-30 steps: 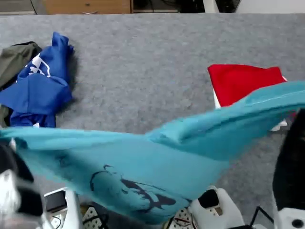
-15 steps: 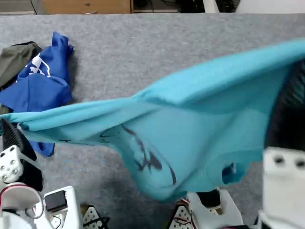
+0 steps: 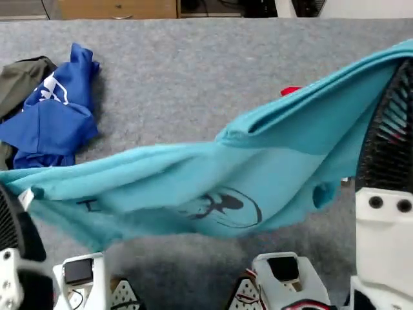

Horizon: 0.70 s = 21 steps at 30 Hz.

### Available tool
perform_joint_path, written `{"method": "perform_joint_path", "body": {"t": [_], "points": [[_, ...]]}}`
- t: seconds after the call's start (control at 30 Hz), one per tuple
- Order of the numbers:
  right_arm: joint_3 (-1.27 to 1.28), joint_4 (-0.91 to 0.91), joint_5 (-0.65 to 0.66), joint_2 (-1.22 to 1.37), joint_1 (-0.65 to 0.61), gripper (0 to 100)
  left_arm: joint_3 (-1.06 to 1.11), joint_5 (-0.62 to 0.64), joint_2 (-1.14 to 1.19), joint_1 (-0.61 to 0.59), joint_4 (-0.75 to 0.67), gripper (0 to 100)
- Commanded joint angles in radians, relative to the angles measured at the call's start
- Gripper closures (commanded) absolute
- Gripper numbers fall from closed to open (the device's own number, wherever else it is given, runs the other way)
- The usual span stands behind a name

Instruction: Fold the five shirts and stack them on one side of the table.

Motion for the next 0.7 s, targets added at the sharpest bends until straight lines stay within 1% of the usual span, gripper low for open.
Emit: {"method": "perform_joint_path", "body": {"t": [0.0, 0.1, 0.23, 0.43, 0.57, 0.6, 0.67], "points": [[-0.007, -0.020, 0.012, -0.007, 0.016, 99.5, -0.089, -0.008, 0.097, 0.014, 0.040, 98], [0.001, 0.002, 0.012, -0.025, 0.016, 99.5, -0.127, -0.006, 0.116, 0.014, 0.040, 98], [0.002, 0.008, 0.012, -0.033, 0.016, 99.5, -0.120, -0.006, 0.116, 0.014, 0.040, 98], [0.047, 0.005, 0.012, -0.030, 0.016, 99.5, -0.035, -0.003, 0.116, 0.014, 0.040, 98], [0.160, 0.000, 0.014, -0.028, 0.012, 99.5, 0.038, -0.002, 0.116, 0.014, 0.037, 98], [0.214, -0.018, 0.012, -0.024, 0.012, 99.5, 0.063, -0.002, 0.124, 0.015, 0.032, 98], [0.349, -0.087, 0.012, -0.012, 0.010, 99.5, 0.143, -0.005, 0.127, 0.015, -0.020, 98]]}}
